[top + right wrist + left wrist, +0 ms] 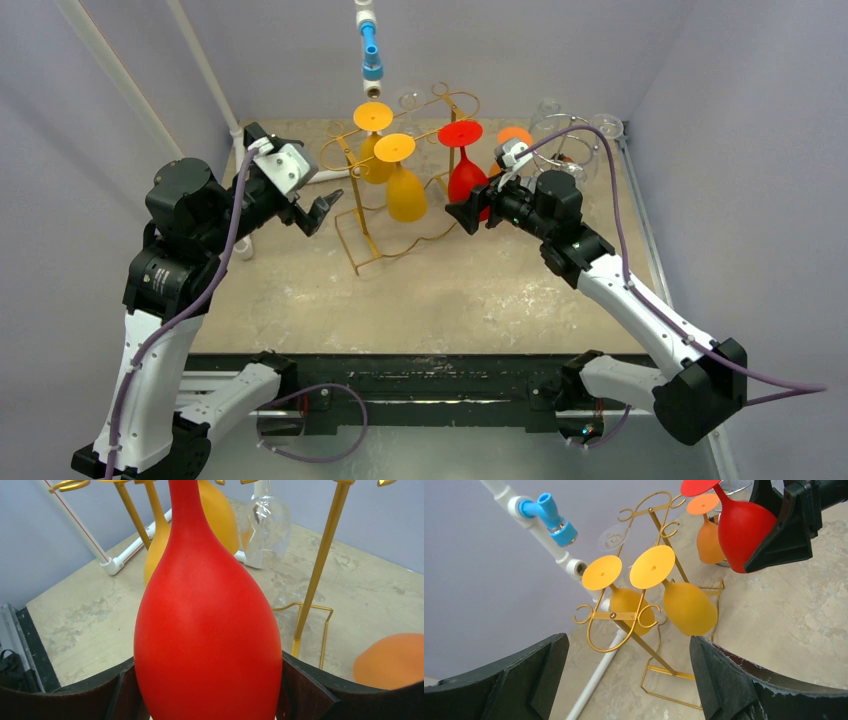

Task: Place the wine glass upside down on the wine glass rack
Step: Turn the wine glass upside down at the wine rack.

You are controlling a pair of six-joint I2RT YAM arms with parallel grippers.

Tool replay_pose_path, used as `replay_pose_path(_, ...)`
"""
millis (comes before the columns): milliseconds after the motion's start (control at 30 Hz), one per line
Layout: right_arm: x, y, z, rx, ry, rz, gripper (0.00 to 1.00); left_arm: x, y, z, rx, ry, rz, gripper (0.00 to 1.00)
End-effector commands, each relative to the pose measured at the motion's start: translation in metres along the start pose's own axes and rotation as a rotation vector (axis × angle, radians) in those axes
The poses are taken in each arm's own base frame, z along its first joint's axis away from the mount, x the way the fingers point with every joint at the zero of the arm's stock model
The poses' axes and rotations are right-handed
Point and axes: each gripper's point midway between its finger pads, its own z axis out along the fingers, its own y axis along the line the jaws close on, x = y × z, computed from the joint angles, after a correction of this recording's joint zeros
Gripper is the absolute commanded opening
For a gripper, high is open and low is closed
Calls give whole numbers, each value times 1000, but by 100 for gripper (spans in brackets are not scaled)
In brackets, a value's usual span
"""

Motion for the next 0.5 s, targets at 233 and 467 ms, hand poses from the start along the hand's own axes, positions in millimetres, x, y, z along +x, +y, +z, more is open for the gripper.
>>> replay_pose_path(233, -26, -9, 40, -33, -90, -71, 47, 14, -1, -7, -39, 57, -87, 100)
replay_pose_path(467, -24, -22, 65, -22, -56, -86, 46, 18, -9, -5, -2, 62, -109, 100)
